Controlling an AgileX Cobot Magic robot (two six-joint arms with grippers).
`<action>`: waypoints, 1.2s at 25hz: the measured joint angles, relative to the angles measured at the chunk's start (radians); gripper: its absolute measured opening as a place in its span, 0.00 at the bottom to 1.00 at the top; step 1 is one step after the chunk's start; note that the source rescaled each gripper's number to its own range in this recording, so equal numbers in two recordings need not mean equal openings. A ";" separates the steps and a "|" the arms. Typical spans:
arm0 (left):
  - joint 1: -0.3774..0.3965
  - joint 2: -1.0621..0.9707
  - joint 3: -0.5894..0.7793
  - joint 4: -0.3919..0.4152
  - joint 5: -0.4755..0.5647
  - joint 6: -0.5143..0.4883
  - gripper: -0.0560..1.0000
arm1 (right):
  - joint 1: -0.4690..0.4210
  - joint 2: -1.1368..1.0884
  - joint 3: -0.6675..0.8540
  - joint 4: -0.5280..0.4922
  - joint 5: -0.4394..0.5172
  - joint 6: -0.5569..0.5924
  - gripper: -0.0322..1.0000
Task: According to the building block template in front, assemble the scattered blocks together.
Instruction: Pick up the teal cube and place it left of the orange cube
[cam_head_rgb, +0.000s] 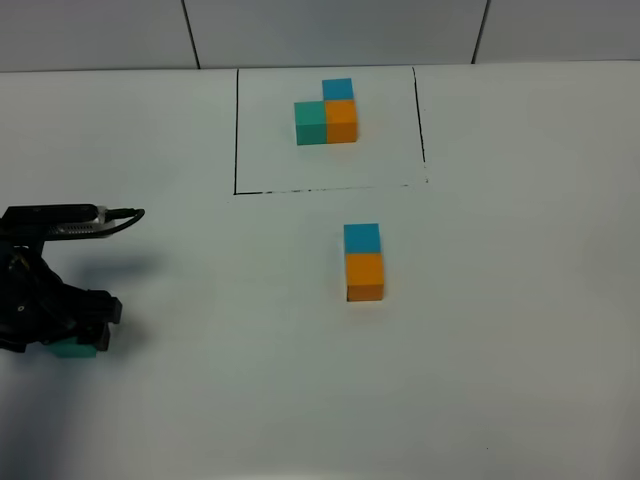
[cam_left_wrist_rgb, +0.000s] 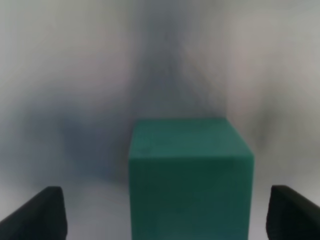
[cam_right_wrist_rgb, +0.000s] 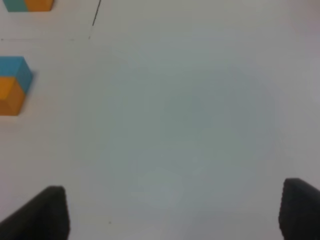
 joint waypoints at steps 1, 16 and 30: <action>0.000 0.010 0.008 0.000 -0.011 0.000 0.81 | 0.000 0.000 0.000 0.000 0.000 0.000 0.73; 0.000 0.029 0.013 0.008 -0.034 0.005 0.06 | 0.000 0.000 0.000 0.000 0.000 0.000 0.73; -0.141 0.070 -0.357 -0.040 0.341 0.801 0.06 | 0.000 0.000 0.000 0.000 0.000 0.000 0.73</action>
